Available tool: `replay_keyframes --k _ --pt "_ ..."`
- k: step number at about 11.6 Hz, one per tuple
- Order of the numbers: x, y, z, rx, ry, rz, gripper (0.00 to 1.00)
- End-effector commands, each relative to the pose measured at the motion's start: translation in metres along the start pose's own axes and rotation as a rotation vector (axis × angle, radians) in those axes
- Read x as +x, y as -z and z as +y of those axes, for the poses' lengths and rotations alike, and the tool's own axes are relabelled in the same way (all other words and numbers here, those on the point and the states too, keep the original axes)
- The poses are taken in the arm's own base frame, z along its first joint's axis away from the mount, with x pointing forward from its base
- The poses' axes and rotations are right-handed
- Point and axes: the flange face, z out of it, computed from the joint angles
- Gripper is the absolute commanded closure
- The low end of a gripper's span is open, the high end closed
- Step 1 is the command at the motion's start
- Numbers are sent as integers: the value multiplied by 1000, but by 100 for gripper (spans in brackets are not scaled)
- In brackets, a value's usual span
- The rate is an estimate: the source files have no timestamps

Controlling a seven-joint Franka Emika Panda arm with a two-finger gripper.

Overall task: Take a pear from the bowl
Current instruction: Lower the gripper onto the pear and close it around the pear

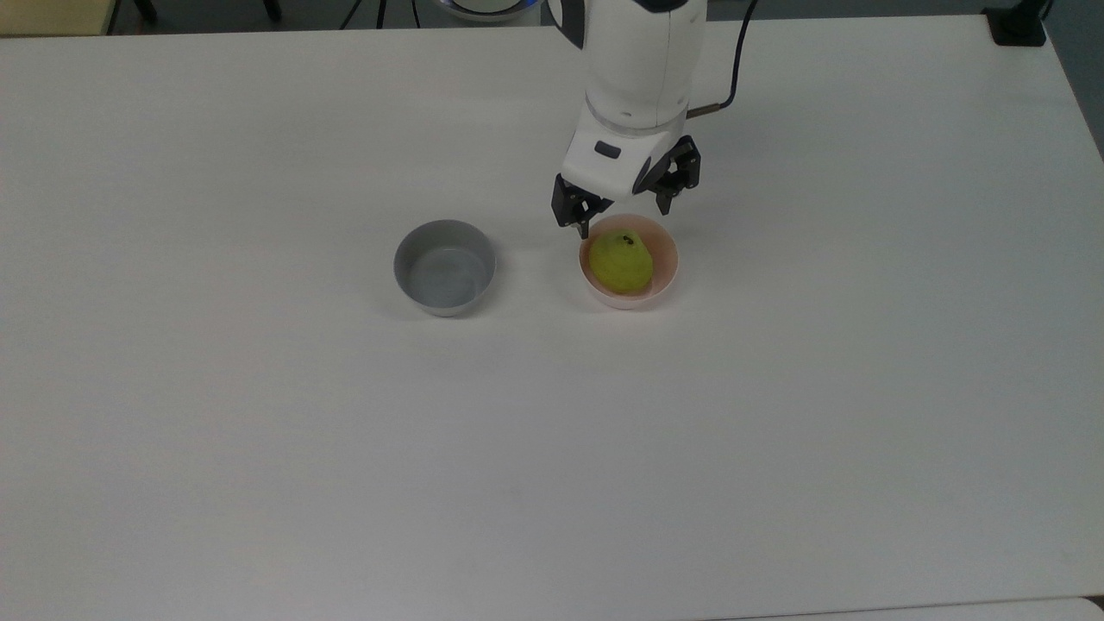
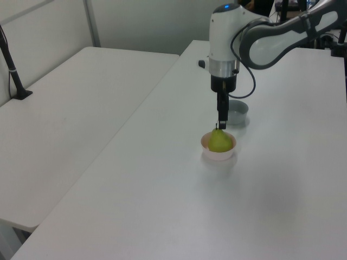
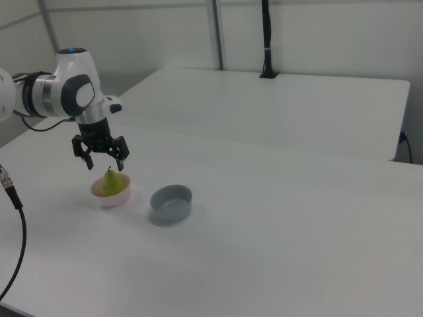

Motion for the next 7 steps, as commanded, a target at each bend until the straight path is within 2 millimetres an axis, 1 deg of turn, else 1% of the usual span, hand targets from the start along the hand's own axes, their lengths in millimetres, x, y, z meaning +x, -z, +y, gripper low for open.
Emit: replay_keyframes --k 1,3,4,5,6,7 --pt "2 -20 -3 -16 -10 -8 0" --pt "3 -33 -1 -15 -11 -21 0" --pt "6 -36 -4 -14 -6 -1 0" --pt "8 -45 -8 -17 4 -10 0" --pt "8 -49 -7 -35 15 -16 0" --pt "8 -51 -8 -37 17 -18 4"
